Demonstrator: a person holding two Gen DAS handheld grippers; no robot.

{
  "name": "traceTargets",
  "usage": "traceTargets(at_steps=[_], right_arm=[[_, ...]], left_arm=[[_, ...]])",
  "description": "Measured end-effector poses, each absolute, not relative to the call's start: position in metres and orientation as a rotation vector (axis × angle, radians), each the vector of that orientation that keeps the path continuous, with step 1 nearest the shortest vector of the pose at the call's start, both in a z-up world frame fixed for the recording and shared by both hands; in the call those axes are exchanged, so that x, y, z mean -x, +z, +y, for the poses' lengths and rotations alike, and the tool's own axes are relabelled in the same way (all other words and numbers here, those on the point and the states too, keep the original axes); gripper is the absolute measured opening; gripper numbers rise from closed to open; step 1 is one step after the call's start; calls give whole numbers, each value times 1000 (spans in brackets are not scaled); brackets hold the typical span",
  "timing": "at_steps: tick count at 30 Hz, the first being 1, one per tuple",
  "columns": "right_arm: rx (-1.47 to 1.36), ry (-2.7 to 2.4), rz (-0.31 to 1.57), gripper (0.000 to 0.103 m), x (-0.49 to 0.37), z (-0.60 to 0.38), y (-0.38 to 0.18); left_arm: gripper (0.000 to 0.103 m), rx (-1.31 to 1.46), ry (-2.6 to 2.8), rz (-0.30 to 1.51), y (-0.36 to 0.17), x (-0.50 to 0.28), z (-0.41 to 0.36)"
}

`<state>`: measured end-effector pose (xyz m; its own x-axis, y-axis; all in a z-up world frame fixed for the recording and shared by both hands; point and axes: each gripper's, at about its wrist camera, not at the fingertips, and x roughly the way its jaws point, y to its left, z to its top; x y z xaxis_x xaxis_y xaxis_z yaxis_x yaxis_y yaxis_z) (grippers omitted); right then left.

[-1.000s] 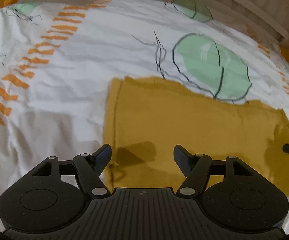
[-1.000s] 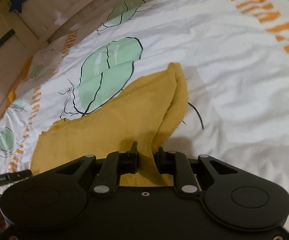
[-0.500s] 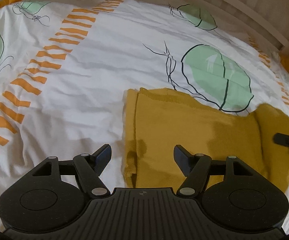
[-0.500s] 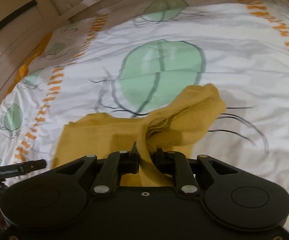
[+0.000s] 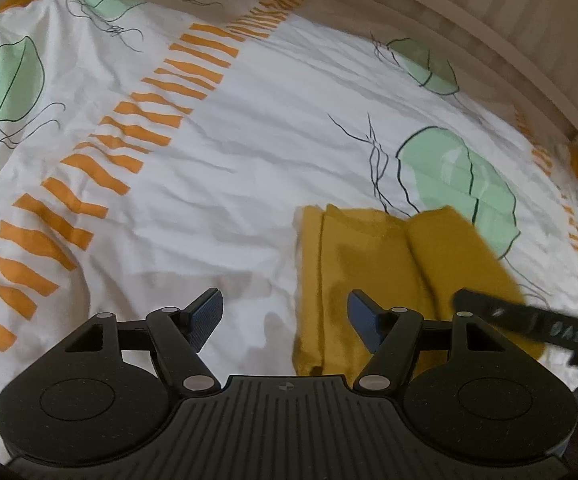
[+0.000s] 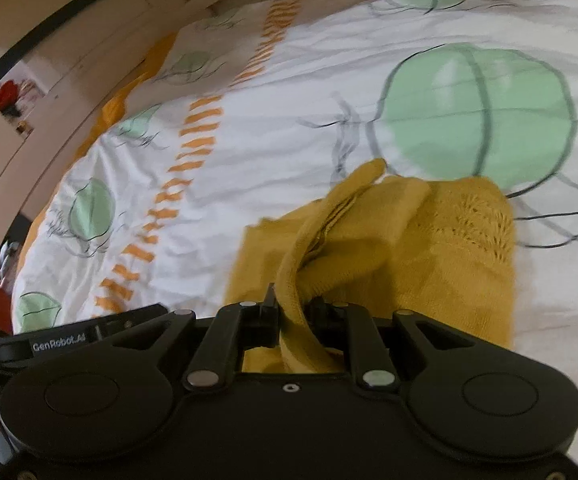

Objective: Fold small clothes
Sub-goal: 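Fold the side edge over the middle with the right gripper, open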

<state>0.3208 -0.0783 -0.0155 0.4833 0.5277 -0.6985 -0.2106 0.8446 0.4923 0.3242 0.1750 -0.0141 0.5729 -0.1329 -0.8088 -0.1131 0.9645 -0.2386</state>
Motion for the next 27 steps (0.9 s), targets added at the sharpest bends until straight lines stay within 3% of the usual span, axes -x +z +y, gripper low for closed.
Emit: traceTargets(at_steps=[11,13,18,27], right_arm=[[-222,524,963,22,-308,-24,-27],[-174,533,945,27,-304,-17,-27],[-199,679,902,62,-294,-14,-28],[-185,633,778,63,-261,-52,-8]], left_arm=[[68,287,-14,970,-16,-326,177],[68,288,-14,969,-17,-326,177],[68,297,2,972,-18,-326,181],[68,328,0,965,-18,-328,183]])
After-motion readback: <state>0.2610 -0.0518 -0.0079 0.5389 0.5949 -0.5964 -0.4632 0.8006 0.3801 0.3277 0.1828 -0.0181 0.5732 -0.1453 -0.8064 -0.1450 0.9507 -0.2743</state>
